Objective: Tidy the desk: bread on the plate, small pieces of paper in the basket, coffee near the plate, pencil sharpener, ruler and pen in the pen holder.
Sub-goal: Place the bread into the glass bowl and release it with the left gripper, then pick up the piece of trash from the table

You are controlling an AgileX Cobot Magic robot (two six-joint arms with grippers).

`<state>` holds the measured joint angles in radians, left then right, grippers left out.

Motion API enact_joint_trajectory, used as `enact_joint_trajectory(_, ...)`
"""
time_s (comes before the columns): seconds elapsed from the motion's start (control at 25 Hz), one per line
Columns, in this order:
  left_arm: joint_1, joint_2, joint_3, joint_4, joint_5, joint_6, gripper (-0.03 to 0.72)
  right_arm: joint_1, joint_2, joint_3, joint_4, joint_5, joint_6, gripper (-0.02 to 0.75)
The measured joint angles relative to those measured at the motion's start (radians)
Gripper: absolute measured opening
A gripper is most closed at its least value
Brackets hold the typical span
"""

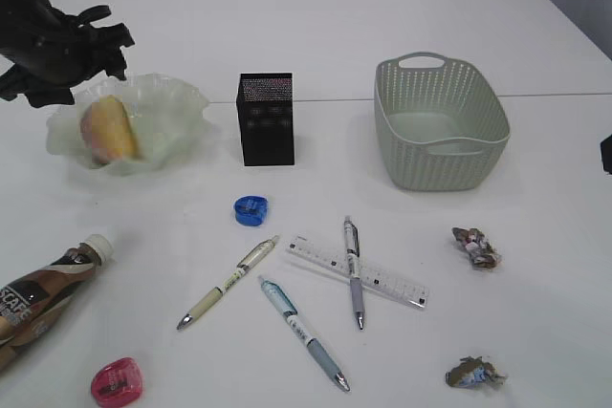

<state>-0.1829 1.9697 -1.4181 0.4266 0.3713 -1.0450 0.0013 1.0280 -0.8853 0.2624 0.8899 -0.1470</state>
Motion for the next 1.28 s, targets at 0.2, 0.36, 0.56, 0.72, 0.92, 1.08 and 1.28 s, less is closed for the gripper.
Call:
enact_joint_trajectory(0.2, 0.0, -0.004, -0.007, 0.0, 0.086, 0.07, 0.555, 0.0, 0.0, 0.0, -0.002, 0.005, 0.0, 0.565)
enact_joint_trajectory(0.36, 0.0, -0.049, -0.017, -0.004, 0.161, 0.184, 0.537, 0.0, 0.0, 0.0, -0.002, 0.007, 0.0, 0.565)
enact_joint_trajectory(0.56, -0.018, -0.145, -0.017, -0.014, 0.292, 0.377, 0.53, 0.0, 0.0, 0.0, -0.002, 0.009, 0.0, 0.565)
enact_joint_trajectory(0.72, -0.038, -0.209, -0.019, -0.104, 0.429, 0.613, 0.529, 0.0, 0.0, 0.0, -0.002, 0.009, 0.0, 0.565)
enact_joint_trajectory(0.92, -0.042, -0.261, -0.019, -0.229, 0.608, 0.84, 0.519, 0.0, 0.0, 0.0, -0.002, 0.017, 0.0, 0.565)
enact_joint_trajectory(1.08, -0.042, -0.304, -0.015, -0.274, 0.712, 0.92, 0.459, 0.0, 0.0, 0.0, -0.005, 0.024, 0.0, 0.565)
enact_joint_trajectory(1.28, -0.042, -0.394, -0.015, -0.28, 0.763, 0.954, 0.427, 0.0, 0.0, 0.0, -0.005, 0.03, 0.0, 0.563)
